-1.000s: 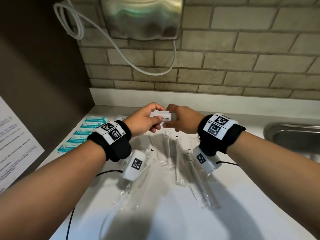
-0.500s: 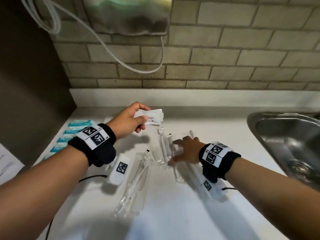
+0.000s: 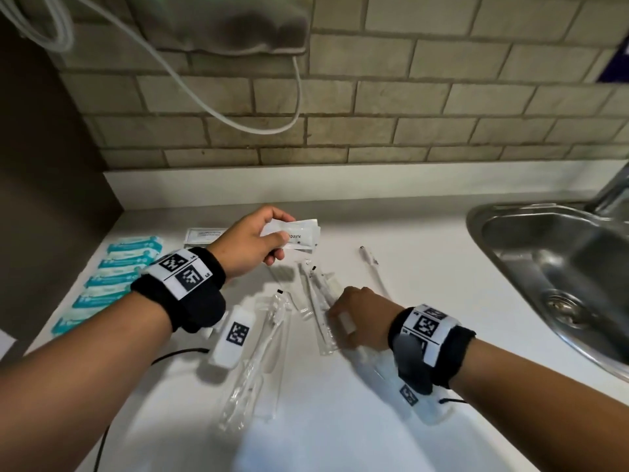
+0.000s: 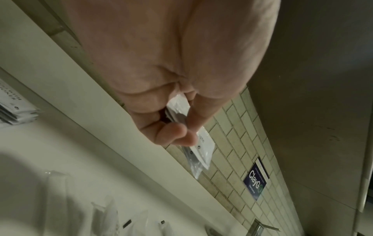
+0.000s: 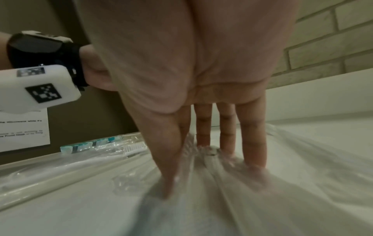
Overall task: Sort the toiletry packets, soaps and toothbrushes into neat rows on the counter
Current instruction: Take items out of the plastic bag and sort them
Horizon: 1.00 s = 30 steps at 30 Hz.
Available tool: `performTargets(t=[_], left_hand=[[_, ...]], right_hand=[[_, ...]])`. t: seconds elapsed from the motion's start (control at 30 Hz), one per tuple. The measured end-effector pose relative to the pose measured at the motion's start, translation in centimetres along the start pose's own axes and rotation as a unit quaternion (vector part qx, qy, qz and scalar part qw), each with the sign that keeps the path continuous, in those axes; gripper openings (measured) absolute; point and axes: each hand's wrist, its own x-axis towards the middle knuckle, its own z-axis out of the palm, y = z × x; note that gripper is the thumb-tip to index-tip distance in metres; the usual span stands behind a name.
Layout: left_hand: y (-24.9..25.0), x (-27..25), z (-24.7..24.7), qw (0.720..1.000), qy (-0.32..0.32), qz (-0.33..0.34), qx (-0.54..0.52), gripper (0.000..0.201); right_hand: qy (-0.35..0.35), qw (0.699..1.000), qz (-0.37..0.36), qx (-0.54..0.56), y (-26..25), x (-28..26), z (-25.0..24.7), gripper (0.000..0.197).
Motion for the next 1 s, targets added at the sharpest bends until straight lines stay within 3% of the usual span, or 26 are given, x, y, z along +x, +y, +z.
performTargets(t=[0.17,0.4,0.77,0.9,1.0], left_hand=[[-0.2,-0.8,-1.0,1.0,0.008,-0.003,-0.008,0.019],[-0.5,-2.2,-3.0,0.999,0.04,-0.004,-0.006,0.02],[-2.2,-3.2,-3.8,0.999,0.038,-0.03,0.012,0.02],[-1.7,-2.9,-3.2,0.999,0.027,-0.025,0.013,0.02],[-1.4,-2.6,-2.8,1.0,0.019,-0.02,0.009,0.019]], right_hand=[[0.025,0.994,0.014,0.103,0.7,0.5,-1.8,0.051],[0.112,0.968,0.067,0.213,2.0,2.5,-5.1,0.055],[0.06,0.994,0.086,0.006,0.2,5.3,-3.3,0.052],[0.098,0.991,0.037,-0.082,-1.2,5.7,-3.0,0.065],[0.047,0.995,0.013,-0.09,-2.0,6.6,-3.0,0.061]])
